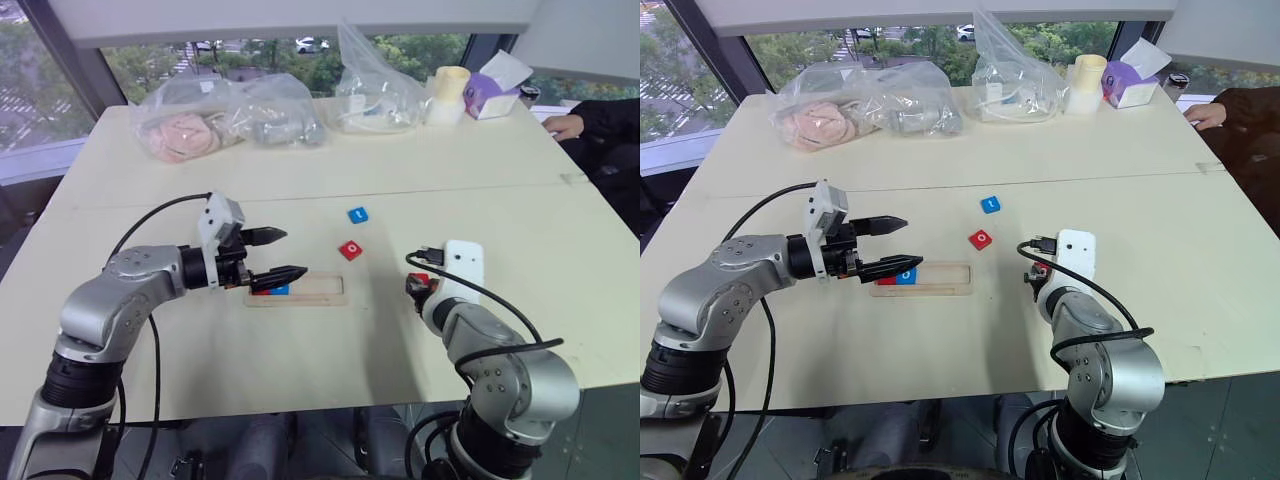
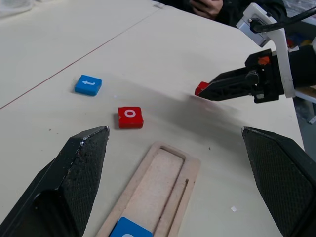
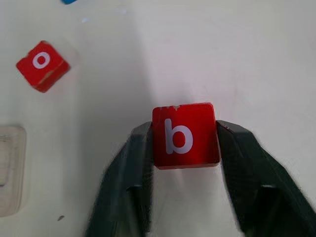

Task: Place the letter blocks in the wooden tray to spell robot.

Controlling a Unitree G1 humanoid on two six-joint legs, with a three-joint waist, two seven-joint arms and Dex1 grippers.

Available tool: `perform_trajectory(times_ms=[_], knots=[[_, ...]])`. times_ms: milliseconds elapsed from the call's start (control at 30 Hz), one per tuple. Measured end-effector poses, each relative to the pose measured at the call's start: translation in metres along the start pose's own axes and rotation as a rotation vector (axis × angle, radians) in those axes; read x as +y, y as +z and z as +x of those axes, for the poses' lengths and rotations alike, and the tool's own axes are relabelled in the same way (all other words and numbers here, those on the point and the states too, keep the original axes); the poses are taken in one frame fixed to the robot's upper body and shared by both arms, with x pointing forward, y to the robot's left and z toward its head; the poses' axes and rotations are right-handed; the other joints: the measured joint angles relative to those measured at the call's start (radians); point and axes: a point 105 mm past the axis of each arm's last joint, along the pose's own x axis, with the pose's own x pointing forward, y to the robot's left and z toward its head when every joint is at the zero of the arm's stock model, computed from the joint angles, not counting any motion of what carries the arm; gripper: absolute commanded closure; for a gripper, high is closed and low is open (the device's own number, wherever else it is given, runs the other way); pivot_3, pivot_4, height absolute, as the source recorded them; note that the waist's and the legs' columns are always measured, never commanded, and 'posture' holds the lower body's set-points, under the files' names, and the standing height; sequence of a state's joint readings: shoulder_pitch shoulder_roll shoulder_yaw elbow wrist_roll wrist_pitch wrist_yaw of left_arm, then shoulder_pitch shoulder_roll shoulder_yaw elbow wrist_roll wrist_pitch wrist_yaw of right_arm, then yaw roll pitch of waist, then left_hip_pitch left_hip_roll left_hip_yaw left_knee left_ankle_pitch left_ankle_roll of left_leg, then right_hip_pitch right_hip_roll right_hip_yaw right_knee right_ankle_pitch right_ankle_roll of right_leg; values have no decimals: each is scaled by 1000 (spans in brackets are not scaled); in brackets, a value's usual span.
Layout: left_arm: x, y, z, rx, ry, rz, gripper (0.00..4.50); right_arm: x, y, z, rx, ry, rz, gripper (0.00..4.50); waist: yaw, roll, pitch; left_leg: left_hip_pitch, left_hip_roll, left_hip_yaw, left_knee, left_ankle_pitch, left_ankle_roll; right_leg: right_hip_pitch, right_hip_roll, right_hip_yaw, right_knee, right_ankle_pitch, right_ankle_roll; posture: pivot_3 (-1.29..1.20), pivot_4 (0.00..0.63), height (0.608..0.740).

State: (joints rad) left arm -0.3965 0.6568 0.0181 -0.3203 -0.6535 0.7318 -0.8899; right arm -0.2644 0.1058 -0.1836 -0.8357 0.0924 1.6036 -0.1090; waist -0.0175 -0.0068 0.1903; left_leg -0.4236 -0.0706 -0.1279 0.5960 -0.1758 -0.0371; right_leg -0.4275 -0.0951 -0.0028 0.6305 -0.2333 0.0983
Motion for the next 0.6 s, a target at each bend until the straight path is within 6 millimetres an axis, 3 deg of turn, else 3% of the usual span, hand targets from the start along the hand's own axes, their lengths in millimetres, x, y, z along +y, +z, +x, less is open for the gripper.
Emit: perform_trajectory(times_ms=[67,167,267,400,467,600], knots=[[0,0,0,0,1,0,0,3,0,0,1,15,-7,102,0,0,0,0,0,0,0,0,0,0,0,0,0,0,0,0,150,740],[-3,4,4,-14,-16,-9,0,11,4,-1,-12,56,-34,40,0,0,0,0,0,0,0,0,0,0,0,0,0,0,0,0,150,740],[-6,7,4,-12,-35,-4,0,6,6,-1,-21,62,-80,40,0,0,0,0,0,0,0,0,0,0,0,0,0,0,0,0,150,740],[-5,6,-5,33,-41,20,0,-3,33,-5,-168,143,-155,40,0,0,0,0,0,1,0,0,0,0,0,-1,-1,0,0,0,150,740],[-10,2,-11,73,-70,29,0,-9,41,-8,-223,258,-277,40,-1,-1,0,-1,0,4,0,0,0,1,0,-1,-2,-1,1,0,150,740],[-25,-5,-26,193,-155,63,0,-35,7,-15,-72,559,-664,40,4,-1,1,-2,0,9,0,-2,3,3,-3,-1,-5,-5,7,0,150,740]])
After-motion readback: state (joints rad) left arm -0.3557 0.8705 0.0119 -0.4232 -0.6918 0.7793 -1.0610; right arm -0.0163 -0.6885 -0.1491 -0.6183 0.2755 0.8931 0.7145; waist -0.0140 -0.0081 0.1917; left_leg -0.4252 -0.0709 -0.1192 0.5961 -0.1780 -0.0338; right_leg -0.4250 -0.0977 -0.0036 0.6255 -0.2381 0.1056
